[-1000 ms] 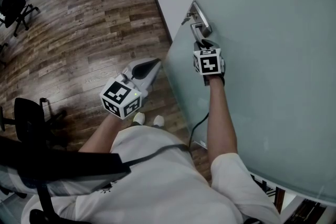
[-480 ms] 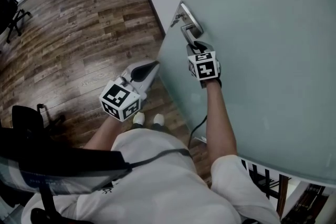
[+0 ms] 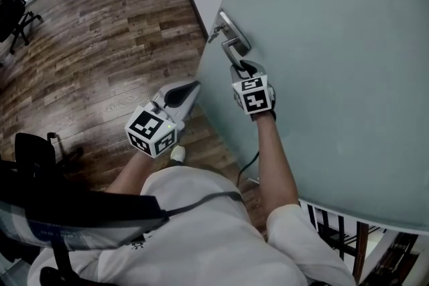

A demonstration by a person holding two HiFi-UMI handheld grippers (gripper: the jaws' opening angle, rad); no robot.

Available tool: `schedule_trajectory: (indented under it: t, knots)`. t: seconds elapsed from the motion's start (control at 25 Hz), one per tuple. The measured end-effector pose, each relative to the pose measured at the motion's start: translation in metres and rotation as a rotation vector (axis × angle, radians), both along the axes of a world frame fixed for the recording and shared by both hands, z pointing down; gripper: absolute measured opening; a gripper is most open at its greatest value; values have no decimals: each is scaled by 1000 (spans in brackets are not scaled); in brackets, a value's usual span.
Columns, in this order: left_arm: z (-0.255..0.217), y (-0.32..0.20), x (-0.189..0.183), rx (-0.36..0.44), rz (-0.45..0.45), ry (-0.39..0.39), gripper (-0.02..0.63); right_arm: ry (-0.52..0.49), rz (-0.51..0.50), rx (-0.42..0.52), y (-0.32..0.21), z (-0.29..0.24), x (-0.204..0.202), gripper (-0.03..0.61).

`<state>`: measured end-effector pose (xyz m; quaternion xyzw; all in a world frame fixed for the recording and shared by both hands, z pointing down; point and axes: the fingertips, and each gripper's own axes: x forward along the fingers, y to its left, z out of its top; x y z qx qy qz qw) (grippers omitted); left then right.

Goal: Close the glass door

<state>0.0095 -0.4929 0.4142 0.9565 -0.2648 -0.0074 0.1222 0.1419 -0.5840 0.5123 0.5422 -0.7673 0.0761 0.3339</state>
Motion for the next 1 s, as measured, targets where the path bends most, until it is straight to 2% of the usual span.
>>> schedule_trajectory:
  t: [0.44,0.8,1.0]
  knots:
    - [-12,59,-8,10,-142,-3,0,11,-63,30,38,-9,-45,109]
    - [3,141,-32,8,-306,-49,0,-14,-125,61,76,-6,-93,109]
    - [-6,176,-26,4,-421,-69,0,-61,-172,53,82,-15,-94,107]
